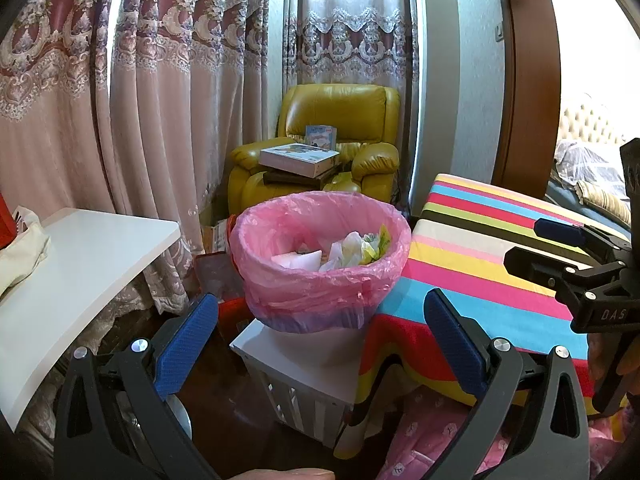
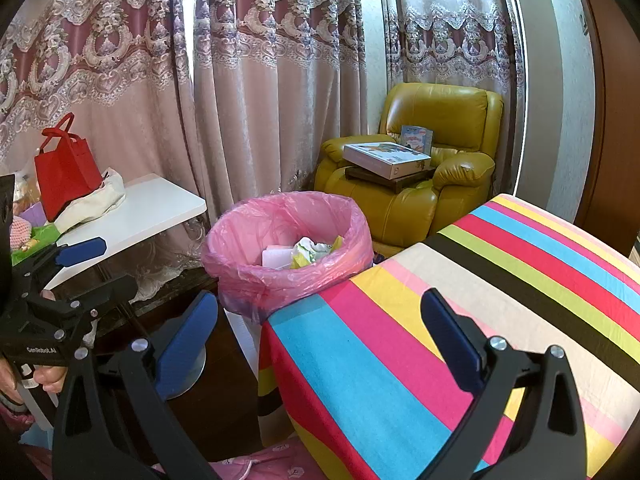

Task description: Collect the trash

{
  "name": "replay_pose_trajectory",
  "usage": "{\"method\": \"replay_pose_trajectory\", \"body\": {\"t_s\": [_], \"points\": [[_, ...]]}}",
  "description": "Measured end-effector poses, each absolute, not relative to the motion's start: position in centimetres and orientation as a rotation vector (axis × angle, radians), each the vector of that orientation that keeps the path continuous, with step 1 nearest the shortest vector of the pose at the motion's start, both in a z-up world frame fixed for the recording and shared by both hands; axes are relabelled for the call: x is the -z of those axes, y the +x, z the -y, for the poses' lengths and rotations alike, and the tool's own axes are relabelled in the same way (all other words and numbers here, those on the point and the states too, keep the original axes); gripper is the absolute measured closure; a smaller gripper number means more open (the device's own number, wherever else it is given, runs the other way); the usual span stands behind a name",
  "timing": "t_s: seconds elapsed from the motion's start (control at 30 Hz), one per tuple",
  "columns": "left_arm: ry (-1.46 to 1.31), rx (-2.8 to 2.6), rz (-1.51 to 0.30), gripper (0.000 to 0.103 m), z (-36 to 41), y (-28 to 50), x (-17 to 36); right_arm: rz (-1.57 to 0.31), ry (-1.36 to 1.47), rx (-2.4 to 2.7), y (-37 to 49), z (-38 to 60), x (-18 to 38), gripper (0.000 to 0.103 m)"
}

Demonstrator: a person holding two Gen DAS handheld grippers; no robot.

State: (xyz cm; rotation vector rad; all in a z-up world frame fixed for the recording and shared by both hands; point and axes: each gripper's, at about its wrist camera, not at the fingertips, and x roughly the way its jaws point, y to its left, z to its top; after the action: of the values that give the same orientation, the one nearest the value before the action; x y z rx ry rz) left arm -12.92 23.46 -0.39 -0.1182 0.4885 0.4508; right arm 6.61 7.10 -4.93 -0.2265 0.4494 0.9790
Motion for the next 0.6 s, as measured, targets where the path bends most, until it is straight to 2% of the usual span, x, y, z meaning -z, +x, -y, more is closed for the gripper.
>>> {"method": "replay_pose_trajectory", "body": {"t_s": [0.6], "points": [[-0.121, -0.45, -0.489, 0.007, -23.56, -12.95, 0.51, -0.449, -0.227, -0.98, 6.55, -7.22, 4.93, 0.004]]}}
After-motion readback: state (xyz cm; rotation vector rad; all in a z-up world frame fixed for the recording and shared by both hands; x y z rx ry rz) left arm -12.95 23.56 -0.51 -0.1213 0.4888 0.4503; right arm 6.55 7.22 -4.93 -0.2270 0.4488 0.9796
